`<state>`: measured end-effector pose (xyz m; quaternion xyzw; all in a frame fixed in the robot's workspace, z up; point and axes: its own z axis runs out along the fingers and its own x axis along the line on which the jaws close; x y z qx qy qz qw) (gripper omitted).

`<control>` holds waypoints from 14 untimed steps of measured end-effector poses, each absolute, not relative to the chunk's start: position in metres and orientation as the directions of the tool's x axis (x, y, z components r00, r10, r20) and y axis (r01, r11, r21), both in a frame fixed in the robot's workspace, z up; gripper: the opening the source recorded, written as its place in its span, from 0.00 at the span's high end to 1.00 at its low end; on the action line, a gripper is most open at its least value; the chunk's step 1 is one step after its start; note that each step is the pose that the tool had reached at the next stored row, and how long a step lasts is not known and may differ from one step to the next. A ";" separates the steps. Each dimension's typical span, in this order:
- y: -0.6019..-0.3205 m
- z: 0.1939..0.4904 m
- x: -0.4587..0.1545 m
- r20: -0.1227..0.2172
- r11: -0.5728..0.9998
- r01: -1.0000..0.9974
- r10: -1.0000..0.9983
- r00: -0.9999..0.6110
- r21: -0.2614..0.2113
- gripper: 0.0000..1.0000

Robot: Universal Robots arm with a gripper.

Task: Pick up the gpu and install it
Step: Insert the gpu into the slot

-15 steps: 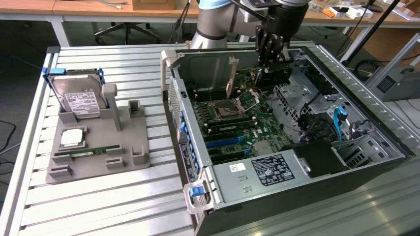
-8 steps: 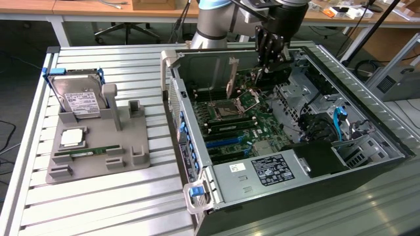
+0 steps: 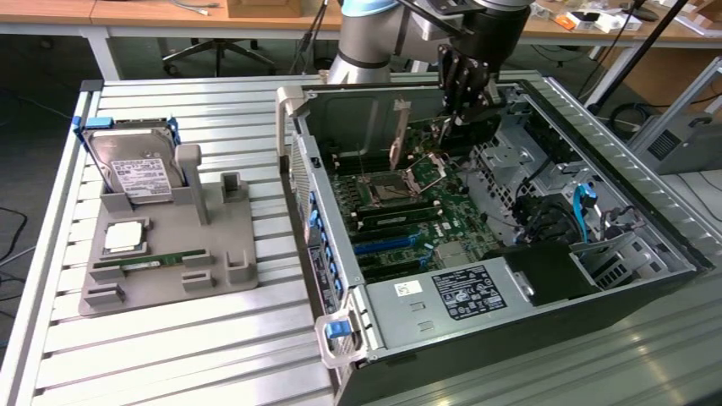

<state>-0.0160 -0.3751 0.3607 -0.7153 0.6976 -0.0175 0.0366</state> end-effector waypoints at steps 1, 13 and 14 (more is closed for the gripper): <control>-0.375 0.361 -0.016 -0.026 -0.026 -0.997 -0.999 0.028 -0.077 0.73; -0.375 0.361 -0.016 -0.025 -0.059 -0.995 -0.998 0.061 -0.077 0.73; -0.375 0.361 -0.016 -0.025 -0.062 -0.995 -0.998 0.064 -0.077 0.73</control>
